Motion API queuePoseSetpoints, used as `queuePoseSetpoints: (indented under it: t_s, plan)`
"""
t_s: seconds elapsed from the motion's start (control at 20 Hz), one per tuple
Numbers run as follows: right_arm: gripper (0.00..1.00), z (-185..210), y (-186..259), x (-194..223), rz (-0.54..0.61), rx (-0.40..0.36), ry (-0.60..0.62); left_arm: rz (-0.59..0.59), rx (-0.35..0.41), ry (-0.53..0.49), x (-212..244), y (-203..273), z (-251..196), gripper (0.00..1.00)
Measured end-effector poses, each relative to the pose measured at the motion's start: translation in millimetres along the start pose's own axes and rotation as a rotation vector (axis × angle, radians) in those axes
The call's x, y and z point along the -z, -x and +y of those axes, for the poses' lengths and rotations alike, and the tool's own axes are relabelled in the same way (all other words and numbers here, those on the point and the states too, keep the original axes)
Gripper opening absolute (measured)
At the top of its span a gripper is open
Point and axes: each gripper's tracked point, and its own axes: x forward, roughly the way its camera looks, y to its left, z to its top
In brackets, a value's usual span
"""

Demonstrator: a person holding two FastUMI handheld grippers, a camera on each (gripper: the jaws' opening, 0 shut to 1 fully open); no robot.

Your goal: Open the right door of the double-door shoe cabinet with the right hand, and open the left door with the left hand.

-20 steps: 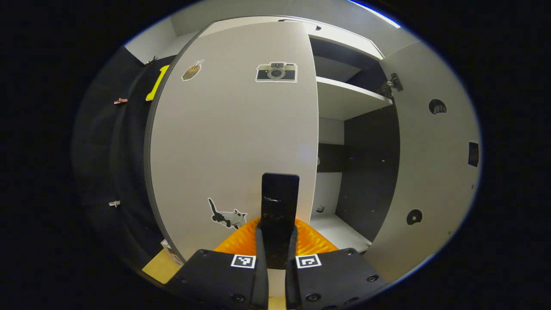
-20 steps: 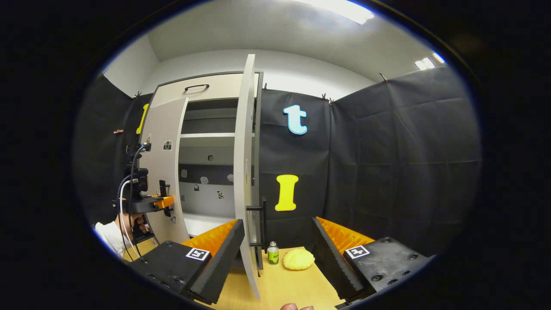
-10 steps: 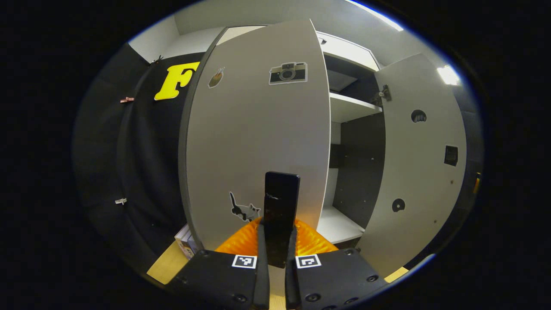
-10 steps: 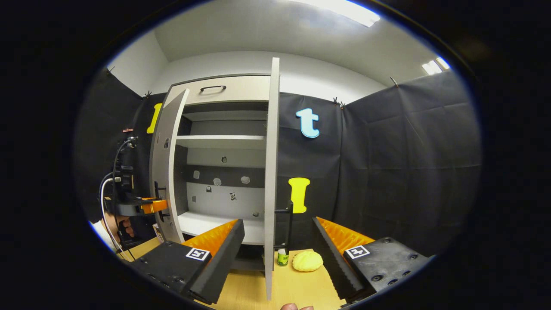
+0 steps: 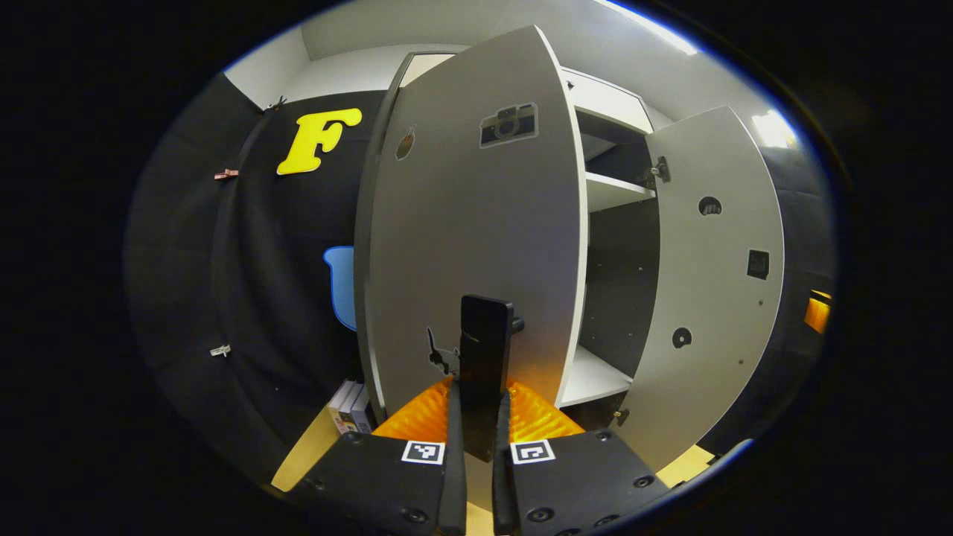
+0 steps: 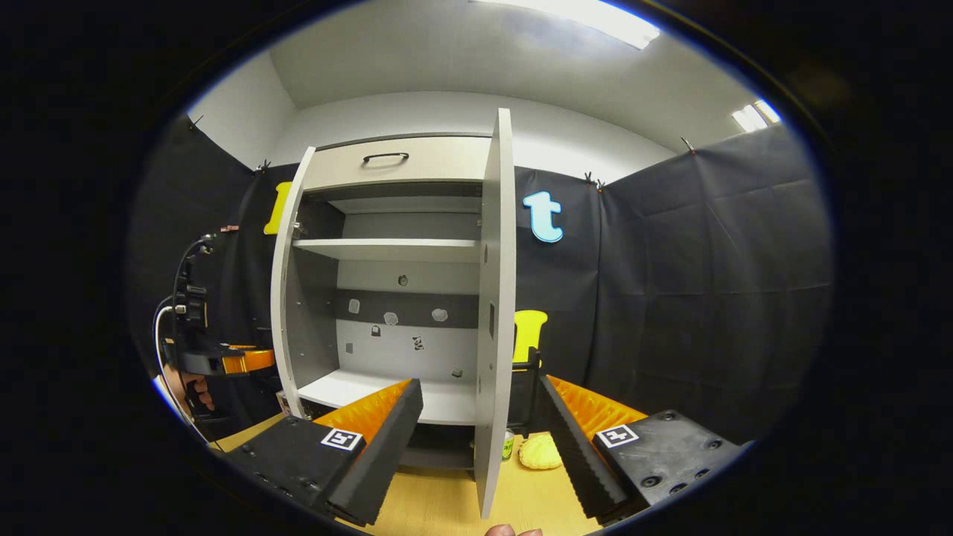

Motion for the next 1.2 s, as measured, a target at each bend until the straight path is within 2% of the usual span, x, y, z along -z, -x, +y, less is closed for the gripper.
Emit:
queuePoseSetpoints:
  t_s: [0.55,0.95,1.1,1.15,1.2]
  plan:
    - [0.98,32.5,8.4,-0.8,-0.008,-0.004,-0.010,0.001,-0.010,-0.004,0.9,8.3,13.7,0.18]
    - [0.98,44.7,14.9,1.8,-0.004,-0.003,-0.011,-0.018,-0.066,-0.003,-1.3,8.8,28.6,0.16]
    - [0.98,49.1,16.8,0.6,-0.006,-0.009,-0.022,-0.023,-0.112,-0.009,-2.2,10.8,41.6,0.18]
    - [0.98,50.1,17.7,-1.0,-0.007,-0.009,-0.023,-0.022,-0.159,-0.022,-2.0,13.7,53.9,0.18]
    - [0.98,50.3,18.1,-1.6,-0.010,-0.009,-0.023,-0.022,-0.179,-0.017,-1.2,10.8,61.7,0.10]
